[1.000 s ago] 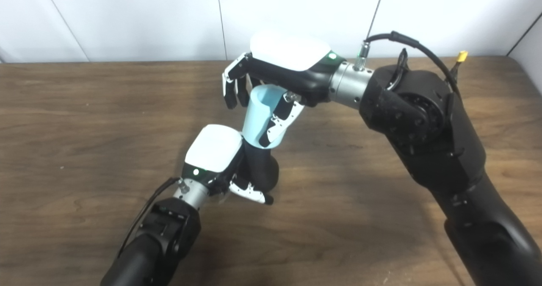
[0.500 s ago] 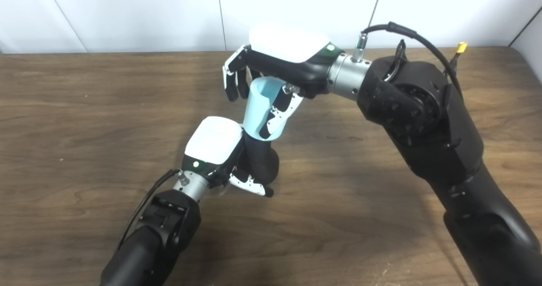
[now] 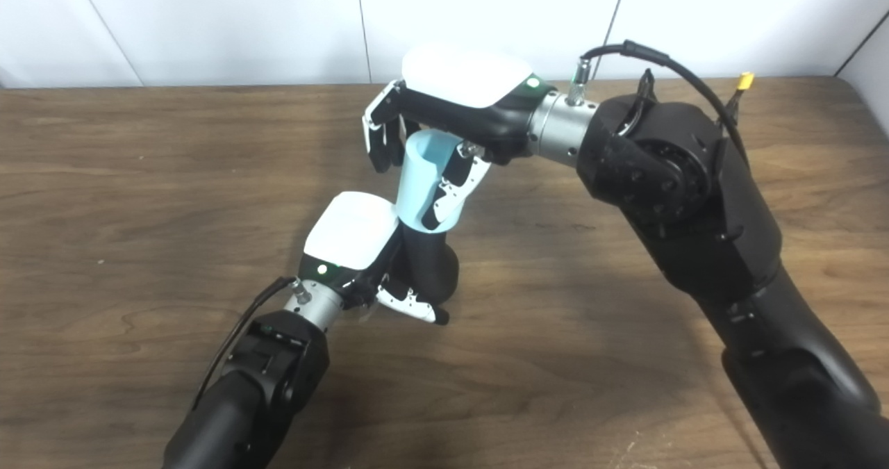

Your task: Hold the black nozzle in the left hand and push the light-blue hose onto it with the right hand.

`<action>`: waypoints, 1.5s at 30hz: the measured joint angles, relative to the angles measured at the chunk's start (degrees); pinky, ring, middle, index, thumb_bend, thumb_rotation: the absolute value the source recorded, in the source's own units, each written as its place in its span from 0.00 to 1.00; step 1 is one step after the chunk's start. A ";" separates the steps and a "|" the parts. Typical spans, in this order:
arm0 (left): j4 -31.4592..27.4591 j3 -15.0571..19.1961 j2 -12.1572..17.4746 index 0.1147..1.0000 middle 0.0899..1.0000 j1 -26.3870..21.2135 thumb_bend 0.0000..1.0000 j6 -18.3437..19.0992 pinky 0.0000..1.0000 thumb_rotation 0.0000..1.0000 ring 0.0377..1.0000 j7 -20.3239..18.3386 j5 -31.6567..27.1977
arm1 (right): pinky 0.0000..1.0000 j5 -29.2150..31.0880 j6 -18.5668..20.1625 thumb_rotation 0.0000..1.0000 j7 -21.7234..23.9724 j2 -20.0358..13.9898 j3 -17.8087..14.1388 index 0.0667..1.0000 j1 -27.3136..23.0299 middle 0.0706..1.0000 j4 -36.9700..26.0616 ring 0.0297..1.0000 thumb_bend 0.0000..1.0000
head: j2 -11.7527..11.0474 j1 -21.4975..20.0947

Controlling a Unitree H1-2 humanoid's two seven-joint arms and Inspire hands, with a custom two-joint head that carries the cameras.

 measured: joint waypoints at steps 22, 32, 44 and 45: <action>-0.02 0.03 -0.09 0.38 0.48 0.00 0.52 0.05 0.67 0.00 0.58 -0.50 0.03 | 0.29 -0.19 0.34 0.00 1.14 0.68 0.85 0.49 -0.20 0.46 -0.08 0.35 0.51 | 0.35 0.00; -0.25 0.08 -0.25 0.38 0.48 -0.01 0.52 0.04 0.67 0.00 0.57 -1.11 0.02 | 0.31 -1.29 -2.73 0.00 1.13 0.13 1.90 0.48 0.22 0.44 0.11 0.35 0.52 | 0.53 0.00; -0.24 0.10 -0.28 0.38 0.48 0.00 0.52 -0.07 0.67 0.00 0.57 -0.75 0.00 | 0.25 -1.14 -4.46 0.00 0.82 -0.33 1.81 0.49 0.22 0.42 1.37 0.33 0.51 | 0.97 -0.79; -0.24 0.11 -0.28 0.38 0.48 0.00 0.52 -0.07 0.66 0.00 0.57 -0.72 -0.01 | 0.25 -1.12 -4.43 0.00 0.82 -0.33 1.81 0.49 0.22 0.41 1.39 0.33 0.51 | 0.97 -0.79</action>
